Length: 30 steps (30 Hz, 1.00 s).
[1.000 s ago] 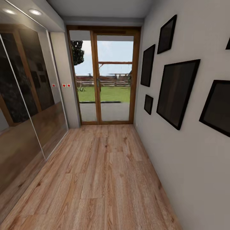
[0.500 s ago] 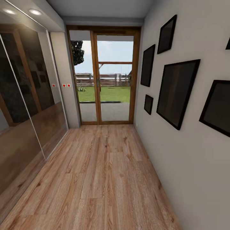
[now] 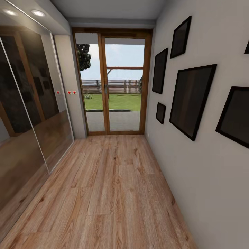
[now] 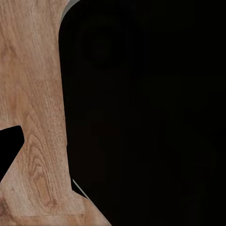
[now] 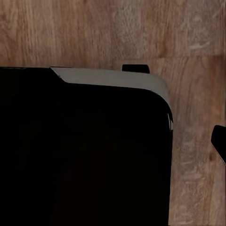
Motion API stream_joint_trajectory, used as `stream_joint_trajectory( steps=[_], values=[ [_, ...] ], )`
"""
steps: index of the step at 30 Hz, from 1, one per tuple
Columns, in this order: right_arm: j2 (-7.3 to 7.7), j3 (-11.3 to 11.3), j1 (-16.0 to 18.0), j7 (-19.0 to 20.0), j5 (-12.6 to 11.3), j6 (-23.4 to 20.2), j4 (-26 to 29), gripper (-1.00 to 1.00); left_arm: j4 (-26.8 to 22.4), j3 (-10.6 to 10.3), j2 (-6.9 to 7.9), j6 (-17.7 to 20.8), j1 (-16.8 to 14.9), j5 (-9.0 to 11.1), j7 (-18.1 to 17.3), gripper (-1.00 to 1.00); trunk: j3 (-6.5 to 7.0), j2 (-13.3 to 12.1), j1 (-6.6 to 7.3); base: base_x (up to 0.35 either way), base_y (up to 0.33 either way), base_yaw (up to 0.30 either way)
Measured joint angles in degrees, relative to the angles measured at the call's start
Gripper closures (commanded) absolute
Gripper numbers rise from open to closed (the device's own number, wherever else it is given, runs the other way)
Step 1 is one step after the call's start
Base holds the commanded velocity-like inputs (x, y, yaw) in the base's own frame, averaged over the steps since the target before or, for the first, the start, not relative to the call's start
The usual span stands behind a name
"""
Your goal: Pick up the two gym shoes and the two sandals from the corridor floor and place them onto the hallstand (shoe rack) in the corridor, making sure they are on the rack and not on the floor. Arrange them so the two gym shoes are next to each other and the two sandals are next to each other.
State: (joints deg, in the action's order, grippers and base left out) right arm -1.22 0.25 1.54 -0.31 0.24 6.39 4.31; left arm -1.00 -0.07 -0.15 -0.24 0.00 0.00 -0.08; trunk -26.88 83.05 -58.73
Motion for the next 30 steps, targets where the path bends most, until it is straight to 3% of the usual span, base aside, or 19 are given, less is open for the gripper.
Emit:
stream_joint_trajectory(
  steps=[10, 18, 19, 20, 30],
  values=[
    [1.28, -0.05, 0.01, -0.01, 0.0, 3.21, 2.51, -1.0, -0.06, -0.27, 0.07, -0.07, 0.0, -0.33, 0.0, -1.0, 0.0, 0.0, 0.0, 0.0, 0.0, 0.0],
    [2.14, -0.16, 0.03, -0.01, 0.0, 5.78, 5.09, -1.0, -0.23, -0.21, 1.15, -0.08, -0.08, -0.45, 0.0, -1.0, 0.0, 0.0, 0.0, 0.0, 0.0, 0.0],
    [2.16, -0.18, 0.0, -0.01, -0.03, 16.4, 9.32, -1.0, -0.41, -0.19, 1.35, -0.08, -0.17, -0.46, 0.0, -1.0, 0.0, 0.0, 0.0, 0.0, 0.0, 0.0],
    [2.18, -0.14, 0.25, -0.01, 0.0, 16.91, 13.89, -1.0, -0.62, -0.2, 1.55, -0.08, -0.29, -0.46, 0.0, -1.0, 0.02, 0.0, 0.0, 0.0, 0.0, 0.0],
    [2.19, -0.17, 0.1, -0.01, -0.03, 17.28, 24.96, -1.0, -7.91, -0.02, 3.32, -0.08, -2.03, -0.13, 0.0, -1.0, 0.01, 0.0, 0.0, 0.0, 0.0, 0.0]
  ],
)
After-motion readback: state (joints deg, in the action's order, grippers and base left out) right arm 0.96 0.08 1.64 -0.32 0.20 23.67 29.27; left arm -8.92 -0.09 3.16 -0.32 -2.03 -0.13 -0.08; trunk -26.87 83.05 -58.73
